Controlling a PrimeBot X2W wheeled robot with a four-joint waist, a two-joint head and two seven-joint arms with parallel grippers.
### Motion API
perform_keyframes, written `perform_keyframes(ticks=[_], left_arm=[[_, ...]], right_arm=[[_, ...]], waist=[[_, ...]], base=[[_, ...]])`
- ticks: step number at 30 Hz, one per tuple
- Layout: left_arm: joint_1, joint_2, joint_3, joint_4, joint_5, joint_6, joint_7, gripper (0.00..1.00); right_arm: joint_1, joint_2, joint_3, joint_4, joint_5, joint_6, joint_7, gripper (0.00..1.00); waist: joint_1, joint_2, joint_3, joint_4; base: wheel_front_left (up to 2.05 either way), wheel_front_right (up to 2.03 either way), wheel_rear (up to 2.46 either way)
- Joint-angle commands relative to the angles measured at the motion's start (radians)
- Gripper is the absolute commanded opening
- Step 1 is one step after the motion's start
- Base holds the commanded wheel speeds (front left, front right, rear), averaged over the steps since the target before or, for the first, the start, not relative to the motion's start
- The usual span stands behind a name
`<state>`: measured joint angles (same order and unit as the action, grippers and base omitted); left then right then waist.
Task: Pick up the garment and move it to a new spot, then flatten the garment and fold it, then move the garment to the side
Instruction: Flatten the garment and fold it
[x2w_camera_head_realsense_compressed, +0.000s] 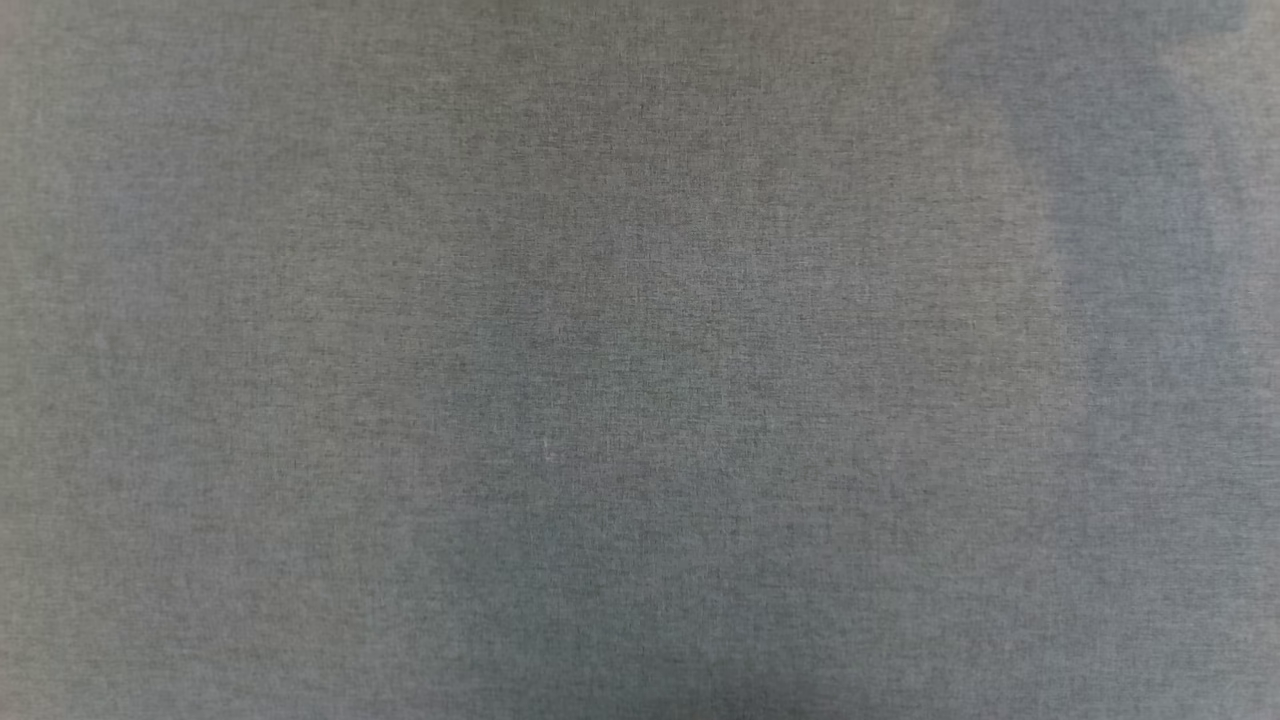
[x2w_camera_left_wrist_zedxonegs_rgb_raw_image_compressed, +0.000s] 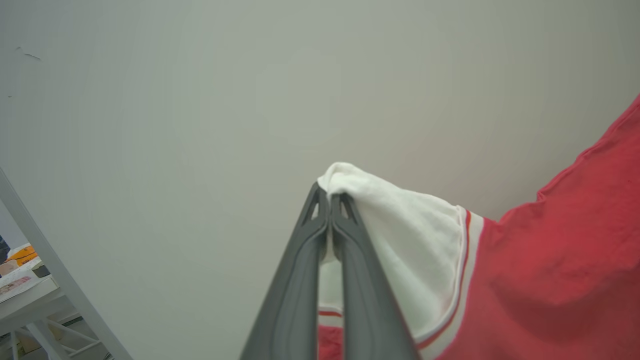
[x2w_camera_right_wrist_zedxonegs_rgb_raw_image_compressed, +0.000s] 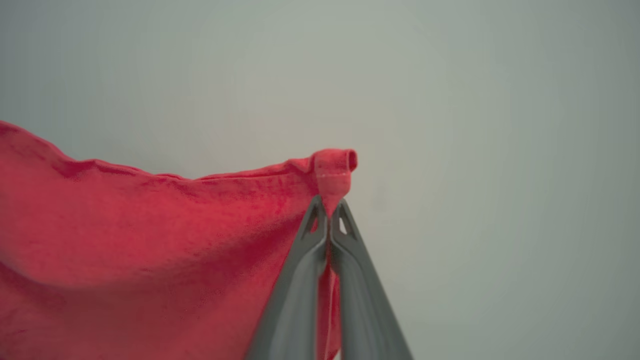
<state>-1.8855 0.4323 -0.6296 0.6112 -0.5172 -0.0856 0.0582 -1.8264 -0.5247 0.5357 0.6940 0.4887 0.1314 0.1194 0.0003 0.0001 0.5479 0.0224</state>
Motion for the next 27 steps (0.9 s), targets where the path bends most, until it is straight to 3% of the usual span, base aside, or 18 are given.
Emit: perform_keyframes(ticks=[1, 9, 15, 20, 27], left_arm=[[0.013, -0.006, -0.006, 0.018, 0.007, -0.007, -0.014, 0.00], [0.178, -0.004, -0.046, 0.099, -0.023, -0.025, -0.084, 0.00], [0.384, 0.016, -0.084, 0.100, -0.040, -0.019, -0.126, 0.00], [0.608, 0.045, -0.088, 0.059, -0.079, 0.020, -0.166, 0.00], [1.000, 0.099, -0.126, -0.109, -0.129, 0.112, -0.172, 0.00]], right_arm=[[0.005, 0.006, 0.017, 0.022, 0.018, -0.001, -0.016, 0.00], [0.149, 0.032, 0.152, 0.109, 0.126, -0.001, -0.099, 0.00], [0.318, 0.028, 0.286, 0.101, 0.193, -0.001, -0.151, 0.00], [0.474, 0.011, 0.369, 0.076, 0.263, -0.001, -0.197, 0.00], [0.747, -0.054, 0.516, -0.027, 0.341, -0.001, -0.220, 0.00]], waist=[[-0.0003, -0.0001, 0.012, -0.001], [-0.0003, -0.0001, -0.017, -0.004], [-0.0003, -0.0001, -0.090, 0.006], [-0.0003, -0.0001, -0.183, 0.011], [-0.0003, -0.0001, -0.321, 0.024]], base=[[0.00, 0.00, 0.00], [0.00, 0.00, 0.00], [0.00, 0.00, 0.00], [0.00, 0.00, 0.00], [0.00, 0.00, 0.00]])
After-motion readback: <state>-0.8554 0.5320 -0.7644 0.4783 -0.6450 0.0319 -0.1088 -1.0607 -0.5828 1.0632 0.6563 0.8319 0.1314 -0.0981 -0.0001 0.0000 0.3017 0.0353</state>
